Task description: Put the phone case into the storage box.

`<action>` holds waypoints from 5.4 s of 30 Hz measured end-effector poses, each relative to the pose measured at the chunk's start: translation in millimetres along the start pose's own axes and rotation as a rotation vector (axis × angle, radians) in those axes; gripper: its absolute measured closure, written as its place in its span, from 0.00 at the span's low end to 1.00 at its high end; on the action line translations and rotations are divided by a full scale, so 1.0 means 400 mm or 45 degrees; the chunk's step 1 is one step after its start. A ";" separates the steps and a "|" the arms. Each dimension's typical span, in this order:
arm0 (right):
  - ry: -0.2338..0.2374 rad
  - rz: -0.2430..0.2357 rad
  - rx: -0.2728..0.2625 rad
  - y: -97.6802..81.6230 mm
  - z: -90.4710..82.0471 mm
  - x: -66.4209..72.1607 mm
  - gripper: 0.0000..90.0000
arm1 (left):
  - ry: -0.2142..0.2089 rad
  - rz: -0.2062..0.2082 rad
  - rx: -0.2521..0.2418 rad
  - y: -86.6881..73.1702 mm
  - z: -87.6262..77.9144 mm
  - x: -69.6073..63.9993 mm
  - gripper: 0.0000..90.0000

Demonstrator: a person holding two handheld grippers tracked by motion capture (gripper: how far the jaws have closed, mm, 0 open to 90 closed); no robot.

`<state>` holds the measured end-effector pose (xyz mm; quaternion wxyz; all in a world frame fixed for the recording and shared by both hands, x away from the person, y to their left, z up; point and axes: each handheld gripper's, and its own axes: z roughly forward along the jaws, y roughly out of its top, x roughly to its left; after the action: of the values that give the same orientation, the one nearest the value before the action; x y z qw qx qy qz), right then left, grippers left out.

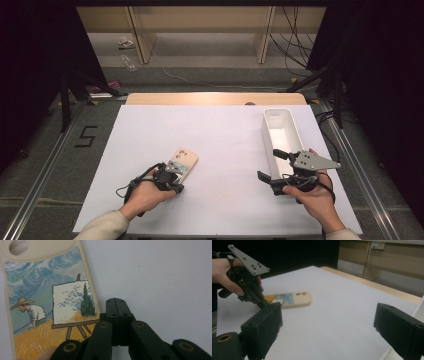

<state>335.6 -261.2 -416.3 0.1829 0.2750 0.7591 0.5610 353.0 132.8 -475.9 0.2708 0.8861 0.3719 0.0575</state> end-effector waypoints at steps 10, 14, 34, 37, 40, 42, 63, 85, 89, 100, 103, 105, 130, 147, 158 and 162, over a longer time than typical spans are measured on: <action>0.002 0.000 0.000 -0.001 0.001 0.000 0.10 | 0.003 0.002 0.014 0.000 -0.003 0.004 0.99; 0.001 -0.001 0.001 -0.001 0.001 0.000 0.10 | -0.014 0.006 0.017 0.002 -0.007 0.001 0.92; -0.004 -0.002 0.005 0.001 0.001 0.001 0.11 | 0.200 -0.181 0.136 0.068 -0.024 0.028 0.00; -0.003 -0.006 0.001 0.001 0.001 0.001 0.11 | 0.187 -0.201 0.167 0.072 -0.016 0.045 0.00; -0.003 -0.005 0.001 0.001 0.001 0.001 0.11 | 0.196 -0.202 0.181 0.078 -0.014 0.056 0.00; -0.005 -0.003 0.004 0.001 0.001 0.001 0.11 | 0.190 -0.220 0.195 0.084 -0.009 0.068 0.00; -0.006 -0.004 0.001 0.002 0.002 0.000 0.11 | 0.163 -0.177 0.339 0.097 0.025 0.103 0.00; -0.004 -0.002 0.000 0.001 0.003 0.000 0.11 | 0.166 -0.175 0.393 0.084 0.042 0.112 0.01; -0.003 -0.003 0.001 0.001 0.003 0.001 0.11 | 0.167 -0.173 0.399 0.086 0.041 0.111 0.02; 0.000 -0.004 0.001 0.002 0.002 0.001 0.12 | 0.179 -0.167 0.420 0.093 0.039 0.101 0.09; -0.002 -0.001 -0.004 0.002 0.002 0.000 0.12 | 0.184 -0.174 0.419 0.093 0.038 0.099 0.10; -0.003 -0.002 0.001 0.002 0.002 0.000 0.13 | 0.186 -0.179 0.417 0.093 0.037 0.099 0.10; -0.002 0.004 -0.012 0.004 0.000 0.001 0.13 | 0.134 -0.189 0.370 0.078 0.020 0.098 0.12; -0.004 0.019 -0.026 0.008 0.001 0.004 0.13 | 0.150 -0.142 0.232 0.091 -0.009 0.069 0.13; -0.001 0.018 -0.029 0.008 0.001 0.004 0.13 | 0.178 -0.149 0.075 0.090 -0.023 0.054 0.13; 0.002 0.019 -0.028 0.006 0.002 0.004 0.13 | 0.189 -0.146 0.029 0.088 -0.029 0.057 0.13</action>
<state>335.2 -259.1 -414.0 0.1813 0.2783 0.7509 0.5709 387.8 133.2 -449.8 0.2352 0.8597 0.4416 0.1032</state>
